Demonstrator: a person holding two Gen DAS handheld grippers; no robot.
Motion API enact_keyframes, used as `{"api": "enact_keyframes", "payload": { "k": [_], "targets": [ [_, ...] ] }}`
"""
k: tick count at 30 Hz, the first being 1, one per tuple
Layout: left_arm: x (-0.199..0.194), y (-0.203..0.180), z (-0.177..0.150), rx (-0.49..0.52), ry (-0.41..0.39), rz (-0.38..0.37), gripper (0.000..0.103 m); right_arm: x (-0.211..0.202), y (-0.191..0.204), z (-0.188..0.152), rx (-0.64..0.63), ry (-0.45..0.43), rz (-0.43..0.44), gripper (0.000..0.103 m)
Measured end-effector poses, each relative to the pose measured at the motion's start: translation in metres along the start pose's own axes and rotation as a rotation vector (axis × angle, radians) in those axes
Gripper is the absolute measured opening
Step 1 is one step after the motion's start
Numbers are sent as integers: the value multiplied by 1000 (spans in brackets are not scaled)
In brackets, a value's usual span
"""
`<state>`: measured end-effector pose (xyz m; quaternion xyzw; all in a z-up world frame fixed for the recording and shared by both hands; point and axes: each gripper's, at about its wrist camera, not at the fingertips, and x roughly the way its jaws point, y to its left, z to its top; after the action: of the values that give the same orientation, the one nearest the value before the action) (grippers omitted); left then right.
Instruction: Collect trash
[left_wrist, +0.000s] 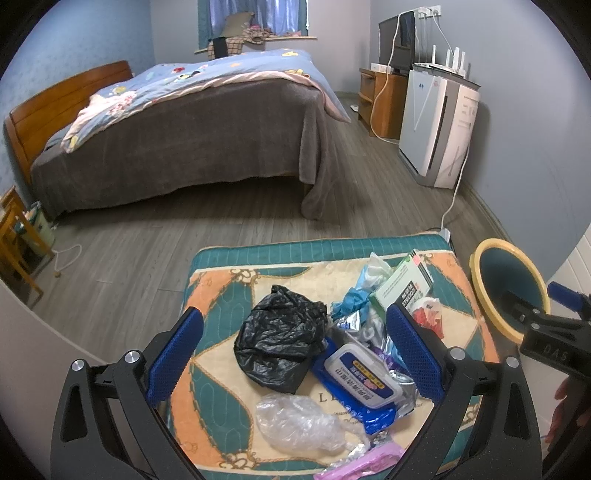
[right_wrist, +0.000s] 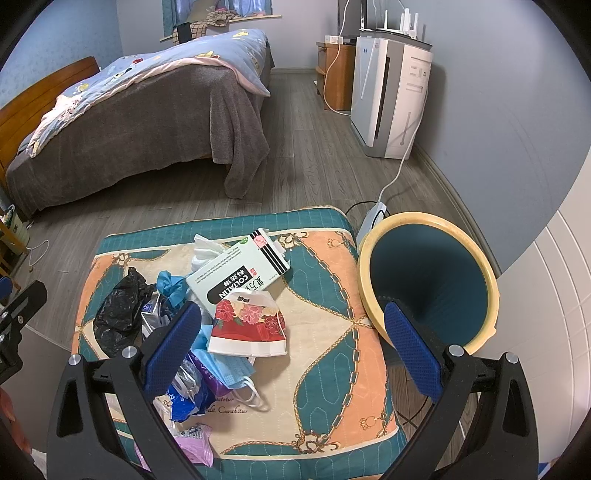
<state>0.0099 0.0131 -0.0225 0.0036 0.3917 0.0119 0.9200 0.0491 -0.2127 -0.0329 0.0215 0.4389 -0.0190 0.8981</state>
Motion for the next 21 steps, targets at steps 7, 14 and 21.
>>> {"api": "enact_keyframes", "payload": {
  "k": [7, 14, 21],
  "targets": [
    [3, 5, -2, -8, -11, 3, 98, 8, -1, -1, -4, 14, -17, 98],
    [42, 30, 4, -10, 64, 3, 98, 43, -5, 10, 35, 93, 22, 98],
    [87, 51, -4, -47, 179, 31, 98, 83, 2, 14, -3, 207, 43, 97]
  ]
}}
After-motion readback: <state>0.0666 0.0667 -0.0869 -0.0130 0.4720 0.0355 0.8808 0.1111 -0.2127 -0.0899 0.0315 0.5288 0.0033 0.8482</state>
